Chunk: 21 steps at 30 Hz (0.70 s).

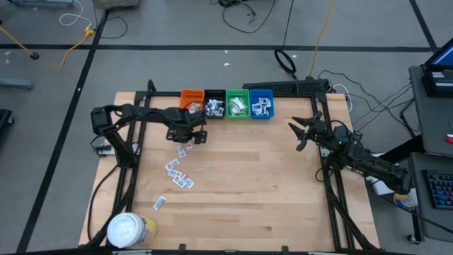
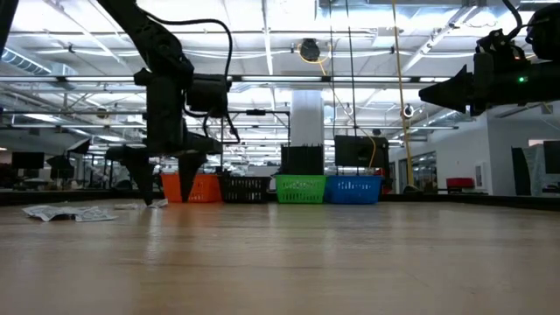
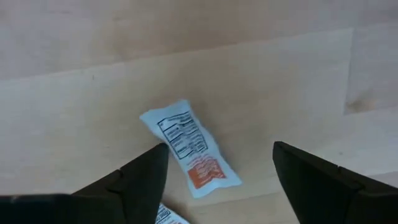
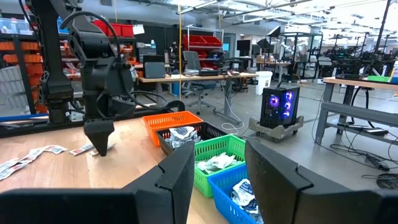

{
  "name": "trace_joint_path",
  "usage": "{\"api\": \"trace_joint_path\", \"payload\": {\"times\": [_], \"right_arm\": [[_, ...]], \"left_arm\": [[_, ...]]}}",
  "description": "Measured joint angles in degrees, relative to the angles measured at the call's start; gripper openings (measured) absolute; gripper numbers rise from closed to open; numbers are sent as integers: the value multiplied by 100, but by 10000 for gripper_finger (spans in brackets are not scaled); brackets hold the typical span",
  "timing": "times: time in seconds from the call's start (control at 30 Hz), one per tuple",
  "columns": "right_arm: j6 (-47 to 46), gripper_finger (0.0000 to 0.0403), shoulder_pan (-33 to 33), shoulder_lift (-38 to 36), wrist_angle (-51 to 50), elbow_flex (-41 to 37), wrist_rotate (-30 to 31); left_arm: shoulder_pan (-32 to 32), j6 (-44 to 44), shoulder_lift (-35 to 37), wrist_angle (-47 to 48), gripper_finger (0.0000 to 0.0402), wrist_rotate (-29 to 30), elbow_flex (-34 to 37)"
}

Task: Pick & Place First Aid Supplies
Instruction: Put the red packet into the orange bin

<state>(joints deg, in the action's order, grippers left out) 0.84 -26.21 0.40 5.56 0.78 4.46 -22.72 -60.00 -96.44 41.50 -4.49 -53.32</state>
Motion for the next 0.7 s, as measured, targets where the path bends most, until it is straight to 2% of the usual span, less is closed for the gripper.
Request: {"api": "trace_joint_path", "payload": {"times": [0.1, 0.4, 0.7], "right_arm": [[2, 139, 0, 0, -1, 1, -1], [2, 139, 0, 1, -1, 0, 0], [2, 139, -1, 1, -1, 1, 0]], "left_arm": [[-41, -66, 0, 25, 258, 2, 2], [-51, 114, 0, 13, 120, 51, 5], [-57, 346, 28, -236, 15, -128, 221]]}}
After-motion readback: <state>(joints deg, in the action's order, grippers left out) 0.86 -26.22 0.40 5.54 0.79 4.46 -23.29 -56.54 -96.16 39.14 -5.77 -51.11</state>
